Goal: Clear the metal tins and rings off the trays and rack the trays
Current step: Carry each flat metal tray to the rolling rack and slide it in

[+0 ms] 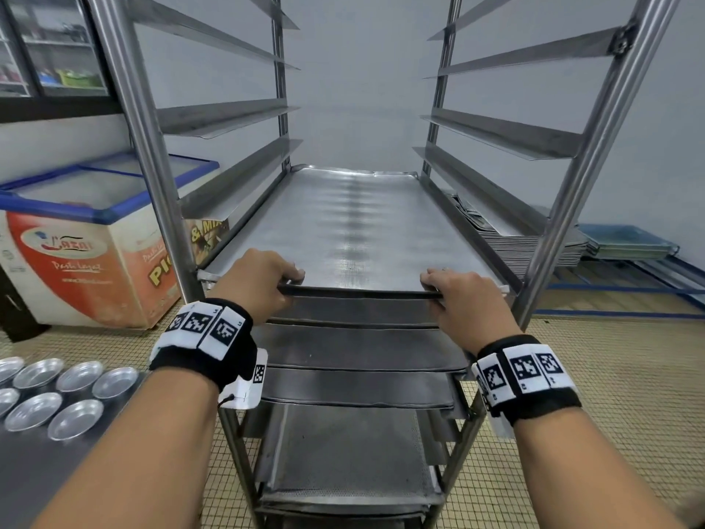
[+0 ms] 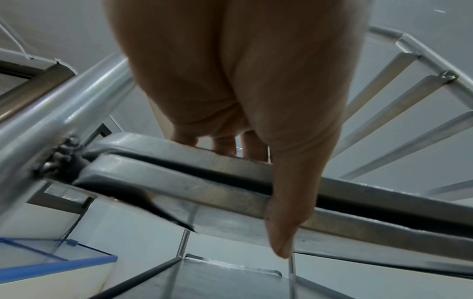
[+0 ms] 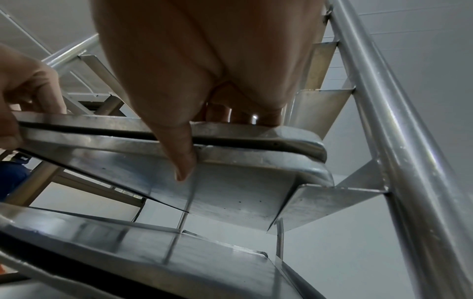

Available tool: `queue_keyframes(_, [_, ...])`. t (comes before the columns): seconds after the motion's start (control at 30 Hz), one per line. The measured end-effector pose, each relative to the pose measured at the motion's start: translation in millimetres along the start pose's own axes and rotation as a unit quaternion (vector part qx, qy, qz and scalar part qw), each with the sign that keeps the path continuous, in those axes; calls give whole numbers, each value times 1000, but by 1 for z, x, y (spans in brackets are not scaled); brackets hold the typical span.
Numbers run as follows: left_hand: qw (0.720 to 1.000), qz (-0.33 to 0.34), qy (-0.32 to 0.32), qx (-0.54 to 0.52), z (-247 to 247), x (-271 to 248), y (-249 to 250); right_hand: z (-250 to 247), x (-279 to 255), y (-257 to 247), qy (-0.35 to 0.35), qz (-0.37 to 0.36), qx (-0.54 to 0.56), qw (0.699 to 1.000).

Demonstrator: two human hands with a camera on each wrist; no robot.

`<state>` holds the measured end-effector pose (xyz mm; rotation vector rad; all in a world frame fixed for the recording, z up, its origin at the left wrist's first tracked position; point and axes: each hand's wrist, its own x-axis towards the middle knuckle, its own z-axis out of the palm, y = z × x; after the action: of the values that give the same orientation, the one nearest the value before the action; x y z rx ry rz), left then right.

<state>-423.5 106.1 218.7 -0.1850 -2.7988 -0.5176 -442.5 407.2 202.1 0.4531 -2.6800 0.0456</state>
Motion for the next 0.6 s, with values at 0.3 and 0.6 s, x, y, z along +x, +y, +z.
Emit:
queue_keyframes(0.3, [1000,-4,-17,9,3,29,-11,9,19,4,4,-5,4,1000])
queue_keyframes(0.6, [988,29,10,155,15,20,-10,11,25,1,23,-16,-10,1000])
